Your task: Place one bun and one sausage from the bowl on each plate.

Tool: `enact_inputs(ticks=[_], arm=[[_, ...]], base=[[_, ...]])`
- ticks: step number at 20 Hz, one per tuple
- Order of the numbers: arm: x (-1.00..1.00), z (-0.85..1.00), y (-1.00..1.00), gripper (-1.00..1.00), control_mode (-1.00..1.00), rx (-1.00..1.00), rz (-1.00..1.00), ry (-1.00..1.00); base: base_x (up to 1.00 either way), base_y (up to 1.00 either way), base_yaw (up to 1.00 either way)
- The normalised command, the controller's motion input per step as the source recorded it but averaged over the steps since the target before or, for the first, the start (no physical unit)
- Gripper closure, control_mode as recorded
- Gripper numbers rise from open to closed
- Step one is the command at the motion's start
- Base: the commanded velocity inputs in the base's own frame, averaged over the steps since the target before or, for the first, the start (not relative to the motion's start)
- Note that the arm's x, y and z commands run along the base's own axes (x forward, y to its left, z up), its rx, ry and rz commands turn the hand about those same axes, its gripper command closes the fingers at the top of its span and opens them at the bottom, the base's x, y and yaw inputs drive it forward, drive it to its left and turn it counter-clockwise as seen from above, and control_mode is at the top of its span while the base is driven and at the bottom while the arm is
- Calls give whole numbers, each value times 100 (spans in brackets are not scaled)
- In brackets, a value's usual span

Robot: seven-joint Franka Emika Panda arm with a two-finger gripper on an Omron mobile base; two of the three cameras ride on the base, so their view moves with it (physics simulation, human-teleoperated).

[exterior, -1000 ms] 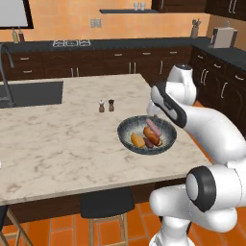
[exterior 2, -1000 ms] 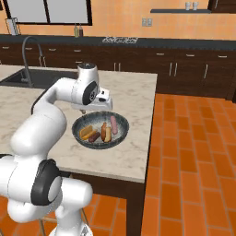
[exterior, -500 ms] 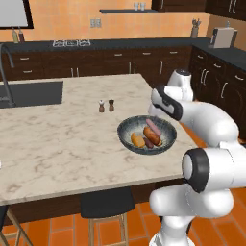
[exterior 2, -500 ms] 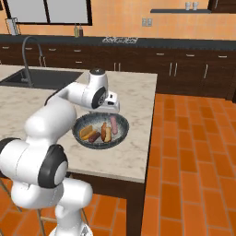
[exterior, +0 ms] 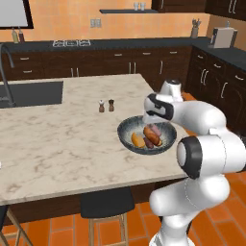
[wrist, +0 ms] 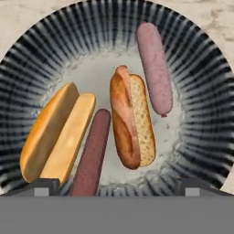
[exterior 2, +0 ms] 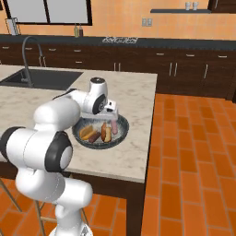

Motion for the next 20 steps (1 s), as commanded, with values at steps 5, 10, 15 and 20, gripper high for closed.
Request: enact_inputs(ticks=[5, 10, 15, 20], arm=[[30, -48, -5, -100, -100, 0, 1, 0], [27, -44, 0, -100, -100, 0, 0, 0], [14, -50, 0, -100, -100, 0, 0, 0], [24, -33, -2, -100, -100, 0, 0, 0]], base=[[0, 0, 0], [0, 0, 0], [0, 0, 0], [0, 0, 0]])
